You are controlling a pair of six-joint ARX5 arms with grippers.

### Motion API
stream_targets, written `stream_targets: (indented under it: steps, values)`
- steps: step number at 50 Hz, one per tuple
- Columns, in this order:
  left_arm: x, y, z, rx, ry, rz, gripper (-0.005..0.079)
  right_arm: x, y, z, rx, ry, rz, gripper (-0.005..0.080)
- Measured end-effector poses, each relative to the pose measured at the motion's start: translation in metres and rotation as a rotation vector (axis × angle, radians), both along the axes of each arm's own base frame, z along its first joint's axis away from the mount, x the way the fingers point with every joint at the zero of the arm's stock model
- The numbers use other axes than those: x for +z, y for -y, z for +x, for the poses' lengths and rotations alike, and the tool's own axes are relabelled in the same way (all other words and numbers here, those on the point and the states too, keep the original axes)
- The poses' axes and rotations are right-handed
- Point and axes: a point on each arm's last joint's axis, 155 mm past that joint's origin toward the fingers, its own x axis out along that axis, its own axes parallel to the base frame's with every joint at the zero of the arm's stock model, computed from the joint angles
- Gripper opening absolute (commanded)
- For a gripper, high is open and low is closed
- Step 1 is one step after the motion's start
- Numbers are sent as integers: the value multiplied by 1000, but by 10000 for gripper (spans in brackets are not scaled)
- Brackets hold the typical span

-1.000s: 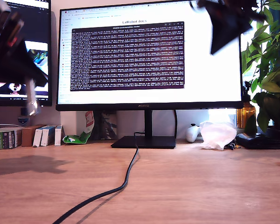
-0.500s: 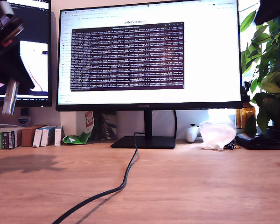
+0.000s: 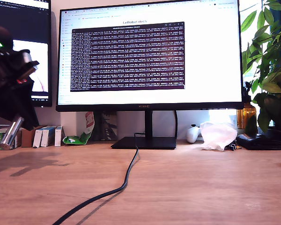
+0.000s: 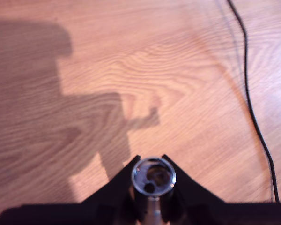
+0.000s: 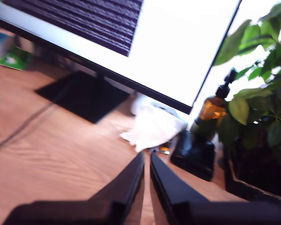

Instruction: Pick the metallic laser pointer with your right arm, pass it to your left arm, then place it down to the left side of the table

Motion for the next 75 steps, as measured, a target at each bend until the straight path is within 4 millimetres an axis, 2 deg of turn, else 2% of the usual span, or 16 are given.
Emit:
stream_targets:
  steps: [8,22,37,44,61,65,69,75]
  values:
    - [-5,0,12,-4,-46,4,-24,-1,2,-11,8,-3,0,-12]
    - [-46,-2,7,-19,-164,14,-24,-4,2,-12,7,-15,-4,-13]
    - [-49,-9,14,-14,-135,38,-24,-4,-2,-13,30,-17,1,-13]
    - [-52,-17,24,-18,-85,86,-24,-4,-2,-13,31,-17,1,-12]
    - [-51,-22,42,-33,2,122,-22,-3,-2,-13,33,-10,3,-12]
    - [-50,-23,44,-34,14,127,55,-3,-2,-13,33,-10,4,-13]
    - [-51,-24,45,-36,19,137,182,-3,-2,-13,33,-10,4,-13]
    - [-51,-24,45,-44,23,142,188,-2,-2,-13,33,-9,4,-13]
